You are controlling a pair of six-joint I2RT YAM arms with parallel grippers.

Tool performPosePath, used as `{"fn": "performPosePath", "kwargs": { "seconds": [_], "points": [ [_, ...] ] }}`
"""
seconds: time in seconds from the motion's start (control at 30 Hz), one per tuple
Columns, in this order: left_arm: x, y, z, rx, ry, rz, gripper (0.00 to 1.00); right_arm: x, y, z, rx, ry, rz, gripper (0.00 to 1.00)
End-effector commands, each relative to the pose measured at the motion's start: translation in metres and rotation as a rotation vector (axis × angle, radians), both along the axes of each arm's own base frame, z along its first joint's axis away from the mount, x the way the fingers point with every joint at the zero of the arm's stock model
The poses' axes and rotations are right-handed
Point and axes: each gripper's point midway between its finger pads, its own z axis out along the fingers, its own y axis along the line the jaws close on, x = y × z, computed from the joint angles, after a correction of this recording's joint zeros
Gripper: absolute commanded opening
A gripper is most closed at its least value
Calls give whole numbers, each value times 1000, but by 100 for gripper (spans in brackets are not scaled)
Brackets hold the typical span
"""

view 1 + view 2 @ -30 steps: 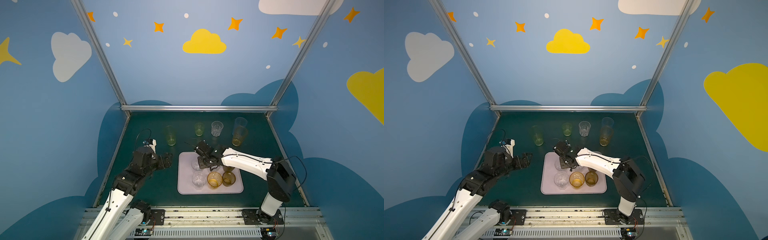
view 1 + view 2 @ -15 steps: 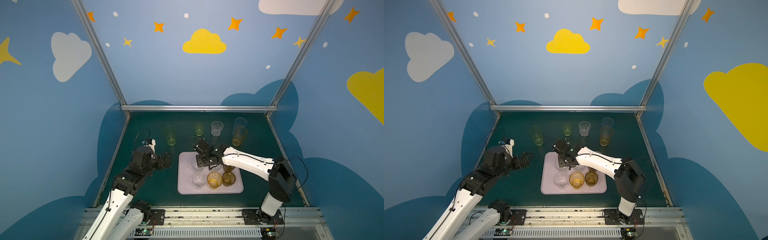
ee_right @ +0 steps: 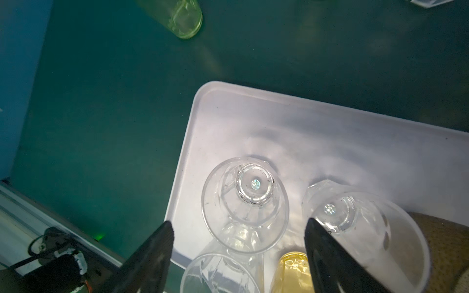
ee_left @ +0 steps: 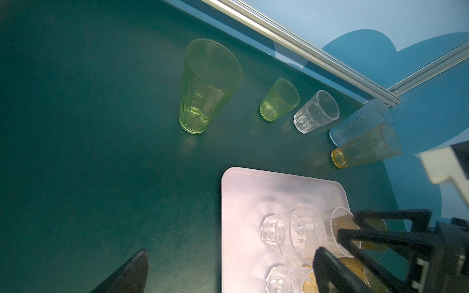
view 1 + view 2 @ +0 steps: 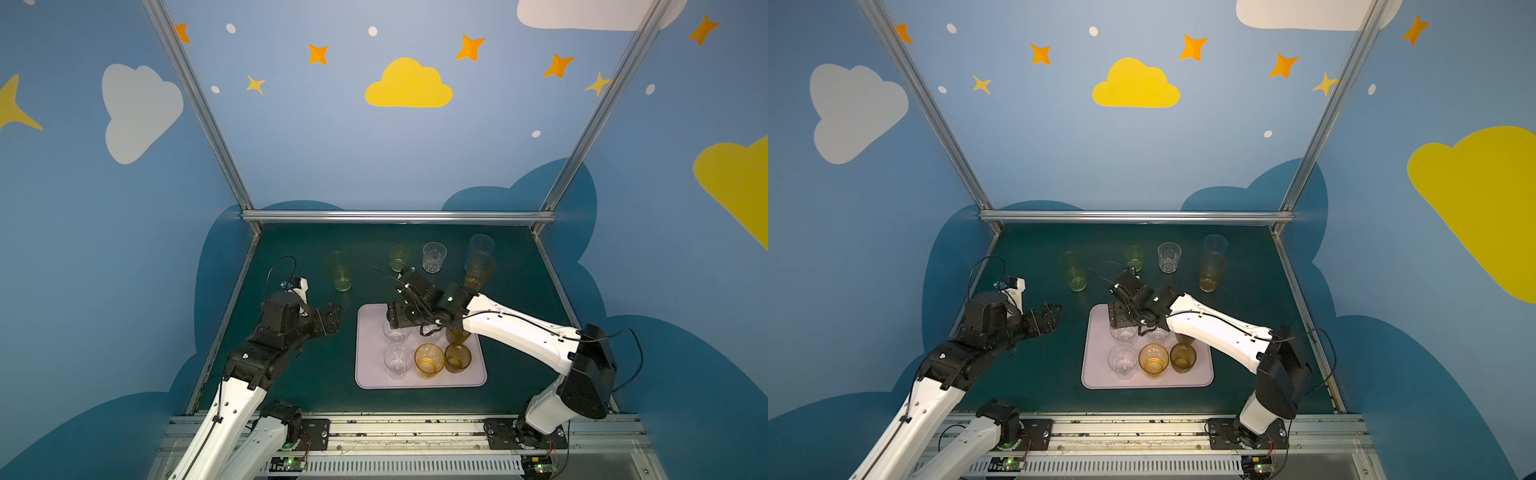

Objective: Place the glasses into the tray
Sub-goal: Place the glass on the tray.

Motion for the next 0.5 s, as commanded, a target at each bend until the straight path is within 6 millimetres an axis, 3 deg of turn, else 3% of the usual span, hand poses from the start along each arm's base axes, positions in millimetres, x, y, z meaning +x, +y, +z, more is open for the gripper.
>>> {"fn": "performPosePath", "kwargs": {
  "seconds": [0.0, 0.47],
  "points": [
    [1, 2, -4, -20, 4, 9, 100, 1, -14, 20, 20, -77, -22, 85],
    [6, -12, -13, -64, 47, -62, 100, -27, -70, 22, 163, -123, -75, 88]
  ]
}}
